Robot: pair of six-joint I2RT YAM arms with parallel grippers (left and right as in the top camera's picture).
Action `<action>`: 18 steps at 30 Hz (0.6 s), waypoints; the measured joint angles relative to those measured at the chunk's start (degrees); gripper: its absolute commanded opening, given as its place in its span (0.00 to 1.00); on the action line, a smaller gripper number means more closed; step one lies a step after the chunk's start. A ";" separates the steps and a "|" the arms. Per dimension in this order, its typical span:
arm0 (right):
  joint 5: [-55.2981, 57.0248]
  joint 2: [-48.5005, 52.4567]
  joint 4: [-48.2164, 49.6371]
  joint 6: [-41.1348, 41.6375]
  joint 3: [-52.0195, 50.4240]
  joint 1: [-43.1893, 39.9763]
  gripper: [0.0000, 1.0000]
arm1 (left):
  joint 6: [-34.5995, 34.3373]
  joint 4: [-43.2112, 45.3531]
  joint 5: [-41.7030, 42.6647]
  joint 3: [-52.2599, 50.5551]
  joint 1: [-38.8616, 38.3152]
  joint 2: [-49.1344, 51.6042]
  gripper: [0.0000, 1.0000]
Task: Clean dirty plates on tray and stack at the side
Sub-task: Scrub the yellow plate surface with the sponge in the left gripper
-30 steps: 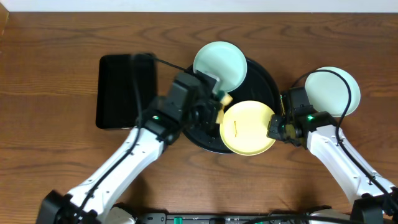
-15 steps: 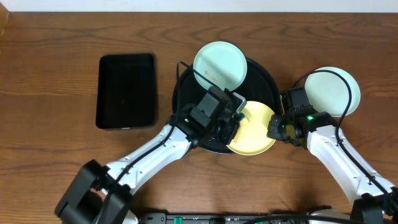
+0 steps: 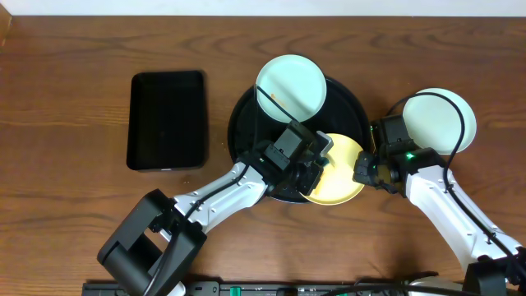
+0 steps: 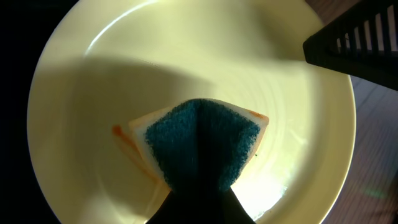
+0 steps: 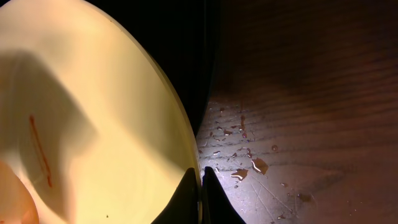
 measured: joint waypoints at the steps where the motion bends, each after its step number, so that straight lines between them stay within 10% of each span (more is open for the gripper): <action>1: 0.00 0.00 0.00 0.02 0.00 0.00 0.01 | 0.00 0.09 0.00 0.00 0.00 0.00 0.08; 18: 0.07 0.00 0.00 0.02 0.00 0.00 0.01 | 0.09 1.62 -0.85 0.00 0.00 2.64 0.08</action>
